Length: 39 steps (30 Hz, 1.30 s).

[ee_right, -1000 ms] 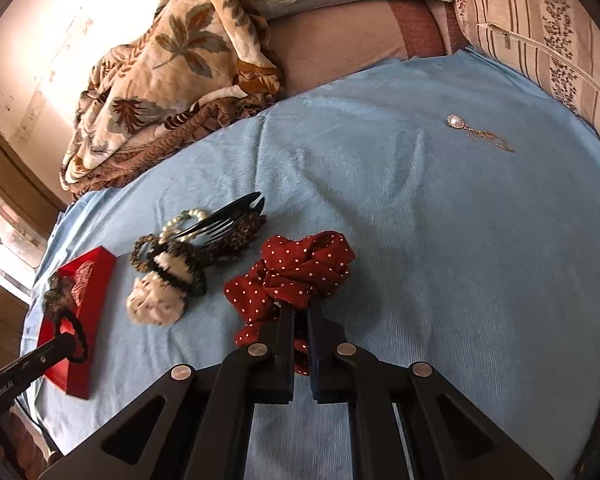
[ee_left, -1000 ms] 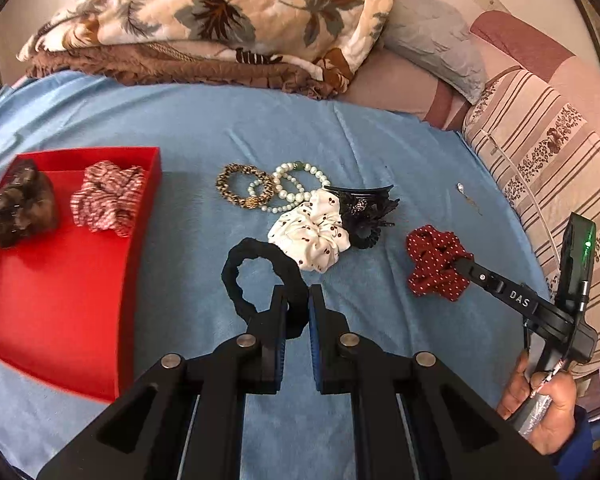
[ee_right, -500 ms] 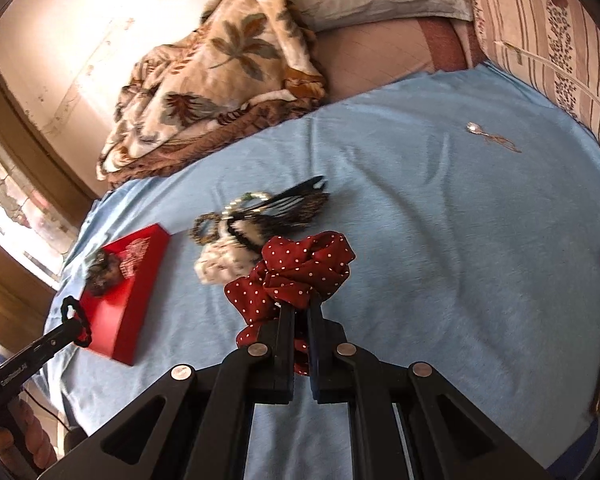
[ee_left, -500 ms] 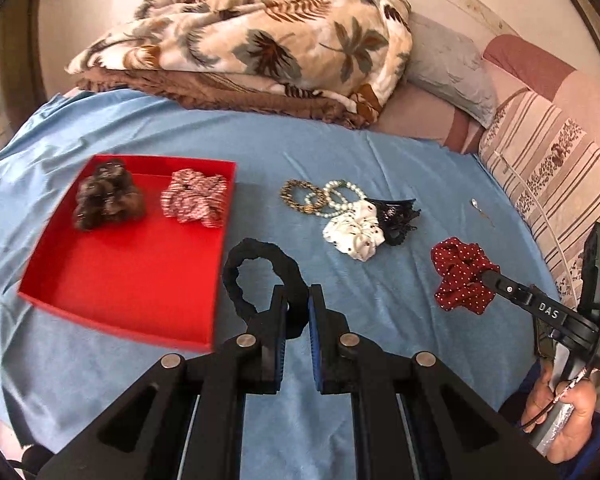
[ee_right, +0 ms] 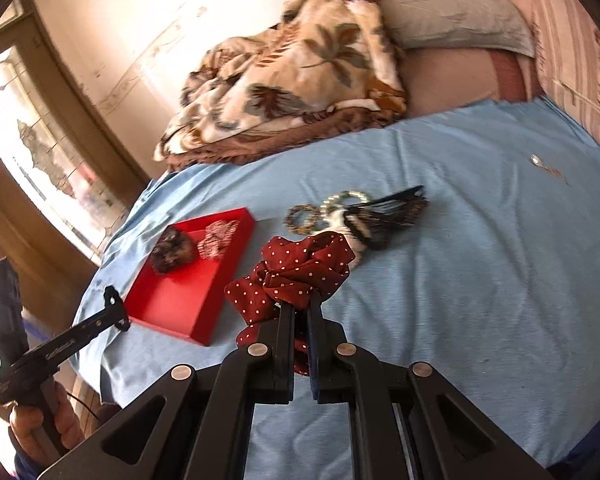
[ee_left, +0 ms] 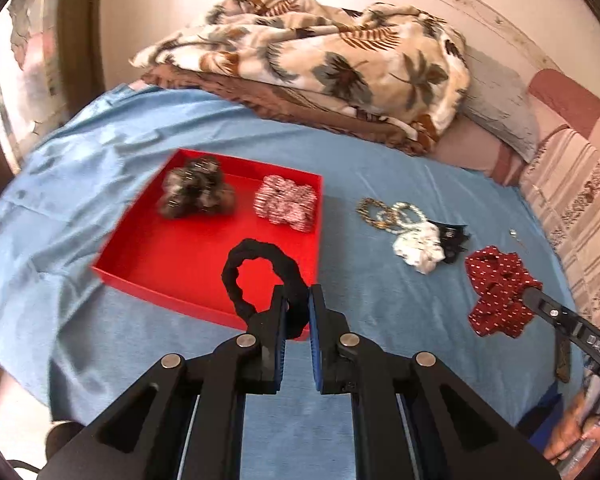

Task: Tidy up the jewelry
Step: 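Carry both scrunchies to the tray and release the red polka-dot one from the right tool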

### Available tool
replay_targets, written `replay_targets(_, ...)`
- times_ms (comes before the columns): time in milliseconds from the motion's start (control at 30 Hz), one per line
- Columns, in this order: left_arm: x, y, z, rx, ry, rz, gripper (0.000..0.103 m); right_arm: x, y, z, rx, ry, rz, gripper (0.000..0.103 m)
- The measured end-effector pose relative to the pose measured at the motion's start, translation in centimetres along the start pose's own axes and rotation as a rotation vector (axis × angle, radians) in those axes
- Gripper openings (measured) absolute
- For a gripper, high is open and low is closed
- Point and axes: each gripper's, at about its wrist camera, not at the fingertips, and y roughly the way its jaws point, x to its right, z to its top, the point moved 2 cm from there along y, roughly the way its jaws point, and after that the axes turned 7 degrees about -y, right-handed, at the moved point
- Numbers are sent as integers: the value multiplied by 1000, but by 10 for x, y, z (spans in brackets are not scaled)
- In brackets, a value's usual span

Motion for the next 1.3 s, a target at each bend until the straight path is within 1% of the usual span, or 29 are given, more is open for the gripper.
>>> replay_targets(133, -8, -4, 2, 36, 32, 79, 10, -23, 5, 4, -11, -39, 22, 6)
replay_targets(233, -14, -5, 2, 51, 48, 118, 10, -39, 10, 6, -22, -65, 38, 6)
replay_targets(333, -21, -3, 2, 55, 58, 143, 10, -56, 19, 9, -37, -91, 55, 6)
replay_targets(500, -32, 4, 3, 49, 53, 161, 10, -83, 36, 13, -65, -137, 79, 6)
replay_targets(767, -58, 23, 11, 19, 40, 163, 10, -127, 75, 16, -121, -206, 104, 6)
replay_targets(867, -73, 34, 23, 4, 35, 160, 10, -139, 93, 18, -141, -223, 112, 6)
replay_targets(967, -88, 50, 36, -4, 41, 191, 10, -145, 112, 21, -157, -218, 117, 6)
replay_targets(1033, -99, 64, 44, -23, 35, 199, 10, -147, 123, 23, -168, -211, 117, 6)
replay_targets(1167, -116, 93, 54, -75, 23, 181, 10, -153, 148, 24, -189, -217, 105, 6)
replay_targets(1300, -126, 117, 54, -126, 26, 207, 10, -160, 172, 21, -214, -231, 102, 6)
